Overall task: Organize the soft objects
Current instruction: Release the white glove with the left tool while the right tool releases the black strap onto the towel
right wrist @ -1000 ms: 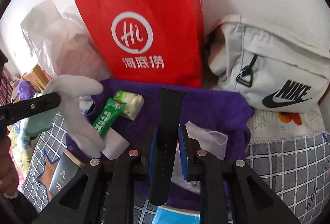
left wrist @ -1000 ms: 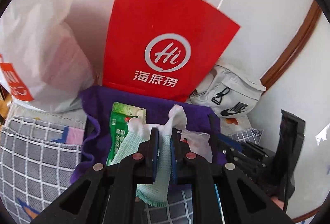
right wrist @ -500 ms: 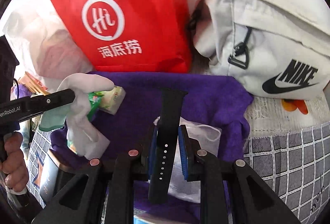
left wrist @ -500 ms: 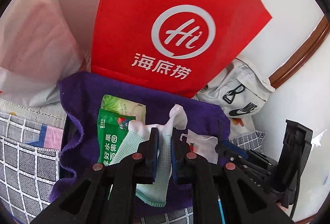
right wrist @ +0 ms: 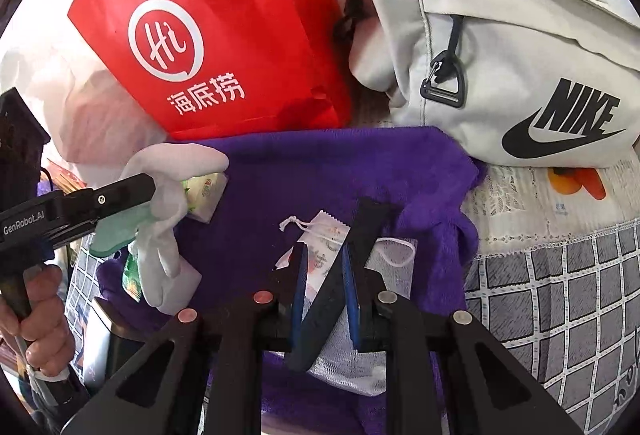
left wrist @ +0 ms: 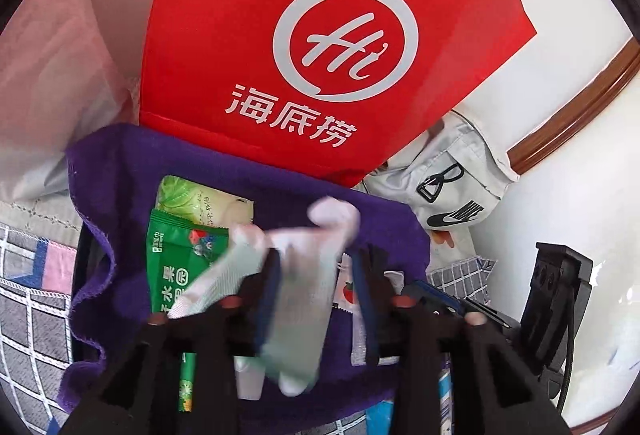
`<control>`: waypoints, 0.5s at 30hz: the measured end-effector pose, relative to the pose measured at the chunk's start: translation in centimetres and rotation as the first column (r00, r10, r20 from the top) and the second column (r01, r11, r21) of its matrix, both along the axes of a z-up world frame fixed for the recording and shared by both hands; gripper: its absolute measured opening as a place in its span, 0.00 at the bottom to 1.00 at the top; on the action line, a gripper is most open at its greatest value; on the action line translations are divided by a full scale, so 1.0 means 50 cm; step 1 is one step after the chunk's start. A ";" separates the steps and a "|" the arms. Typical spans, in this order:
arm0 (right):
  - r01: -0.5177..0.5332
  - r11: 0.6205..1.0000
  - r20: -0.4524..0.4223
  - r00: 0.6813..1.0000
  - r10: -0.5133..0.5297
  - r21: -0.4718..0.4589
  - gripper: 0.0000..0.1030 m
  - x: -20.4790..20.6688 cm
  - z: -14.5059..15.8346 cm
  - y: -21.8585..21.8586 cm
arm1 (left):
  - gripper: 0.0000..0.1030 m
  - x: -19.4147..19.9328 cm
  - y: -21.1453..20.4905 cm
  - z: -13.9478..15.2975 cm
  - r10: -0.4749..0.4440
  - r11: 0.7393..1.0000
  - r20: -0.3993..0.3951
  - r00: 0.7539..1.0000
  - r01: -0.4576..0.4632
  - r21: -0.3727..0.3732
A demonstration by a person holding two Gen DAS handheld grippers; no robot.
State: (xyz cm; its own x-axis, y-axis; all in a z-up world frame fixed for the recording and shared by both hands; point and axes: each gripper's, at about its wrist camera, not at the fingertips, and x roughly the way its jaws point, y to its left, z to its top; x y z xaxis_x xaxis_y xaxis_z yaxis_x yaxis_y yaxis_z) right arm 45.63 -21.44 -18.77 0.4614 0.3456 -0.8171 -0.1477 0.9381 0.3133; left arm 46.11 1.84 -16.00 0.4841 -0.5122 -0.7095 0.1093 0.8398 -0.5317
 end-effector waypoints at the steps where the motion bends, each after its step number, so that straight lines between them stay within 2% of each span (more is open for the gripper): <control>1: 0.002 1.000 0.002 1.000 -0.002 0.000 0.18 -0.001 0.002 -0.002 | 0.47 0.000 0.001 0.000 0.003 1.000 -0.003 1.000 -0.003 -0.002; 4: 0.006 1.000 0.020 1.000 -0.006 0.005 0.18 -0.011 0.014 -0.012 | 0.54 0.000 0.004 0.005 0.014 1.000 -0.005 1.000 -0.014 -0.008; 9: -0.008 1.000 0.052 0.999 0.007 0.017 0.23 -0.024 0.037 -0.014 | 0.56 -0.004 0.007 0.017 0.030 1.000 -0.003 1.000 -0.030 -0.003; 13: -0.005 1.000 0.095 0.995 0.004 0.010 0.48 -0.037 0.062 -0.008 | 0.56 -0.010 0.009 0.027 0.042 0.999 0.002 0.999 -0.042 0.003; 15: -0.006 1.000 0.120 0.993 0.004 0.015 0.49 -0.038 0.074 0.001 | 0.56 -0.013 0.009 0.030 0.053 0.999 0.001 0.999 -0.053 0.010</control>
